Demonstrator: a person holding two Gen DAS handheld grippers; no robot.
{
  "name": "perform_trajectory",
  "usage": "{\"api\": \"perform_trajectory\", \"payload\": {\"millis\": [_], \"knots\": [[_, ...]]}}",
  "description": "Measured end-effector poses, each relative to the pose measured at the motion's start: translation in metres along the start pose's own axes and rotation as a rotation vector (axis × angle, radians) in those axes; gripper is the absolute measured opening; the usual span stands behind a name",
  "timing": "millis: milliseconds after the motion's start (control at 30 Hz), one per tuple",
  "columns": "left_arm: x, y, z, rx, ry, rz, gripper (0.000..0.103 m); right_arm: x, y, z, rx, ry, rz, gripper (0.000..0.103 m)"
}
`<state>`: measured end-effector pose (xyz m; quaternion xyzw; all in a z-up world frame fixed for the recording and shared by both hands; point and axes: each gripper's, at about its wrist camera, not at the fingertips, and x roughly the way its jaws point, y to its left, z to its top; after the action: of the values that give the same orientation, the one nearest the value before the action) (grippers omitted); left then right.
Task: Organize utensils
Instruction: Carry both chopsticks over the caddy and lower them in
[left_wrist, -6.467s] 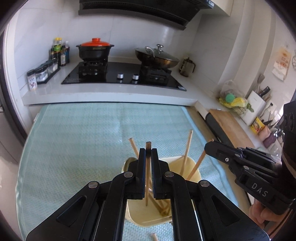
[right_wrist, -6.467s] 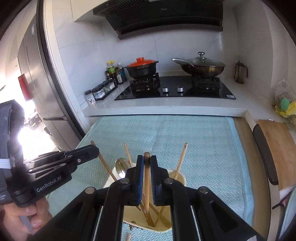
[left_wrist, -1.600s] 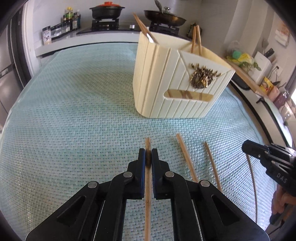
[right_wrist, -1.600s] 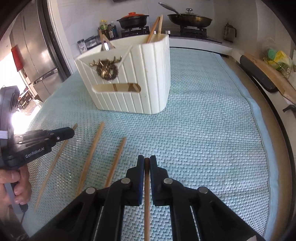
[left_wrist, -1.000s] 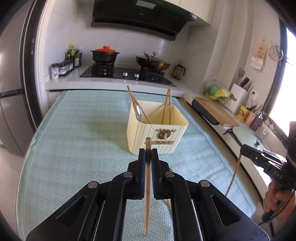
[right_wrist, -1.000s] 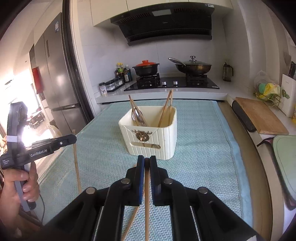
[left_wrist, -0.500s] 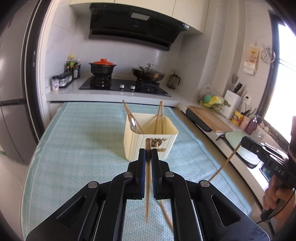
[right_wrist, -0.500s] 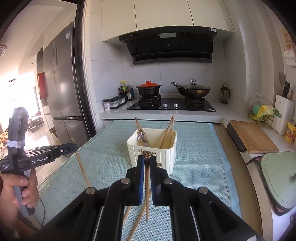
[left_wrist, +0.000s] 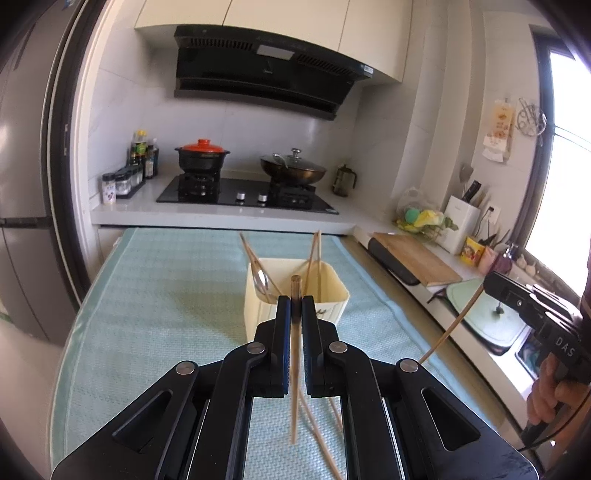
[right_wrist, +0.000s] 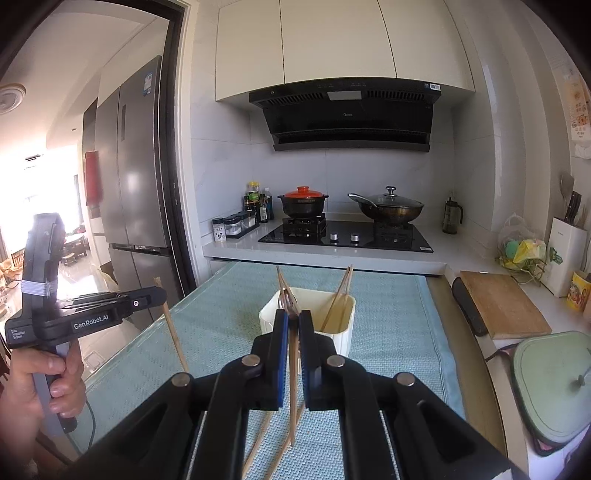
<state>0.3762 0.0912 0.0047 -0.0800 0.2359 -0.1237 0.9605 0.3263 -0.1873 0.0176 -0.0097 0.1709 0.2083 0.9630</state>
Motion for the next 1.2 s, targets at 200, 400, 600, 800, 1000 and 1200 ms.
{"api": "perform_trajectory", "payload": {"millis": [200, 400, 600, 800, 1000, 1200], "knots": [[0.003, -0.002, 0.023, 0.021, -0.027, -0.006, 0.003, 0.004, -0.005, 0.020, -0.006, -0.013, 0.012, 0.006], [0.012, -0.004, 0.058, 0.035, -0.067, -0.002, 0.003, 0.015, -0.010, 0.052, -0.021, -0.037, 0.015, 0.006], [0.028, -0.005, 0.102, 0.027, -0.141, 0.001, 0.003, 0.032, -0.013, 0.091, -0.043, -0.094, -0.010, 0.006], [0.061, -0.004, 0.132, 0.016, -0.189, 0.024, 0.003, 0.062, -0.019, 0.122, -0.052, -0.135, -0.035, 0.006], [0.115, 0.001, 0.130, -0.010, -0.145, 0.042, 0.003, 0.108, -0.030, 0.123, -0.051, -0.114, -0.037, 0.006], [0.171, 0.010, 0.100, -0.029, -0.008, 0.050, 0.003, 0.161, -0.043, 0.096, -0.025, 0.014, 0.012, 0.006]]}}
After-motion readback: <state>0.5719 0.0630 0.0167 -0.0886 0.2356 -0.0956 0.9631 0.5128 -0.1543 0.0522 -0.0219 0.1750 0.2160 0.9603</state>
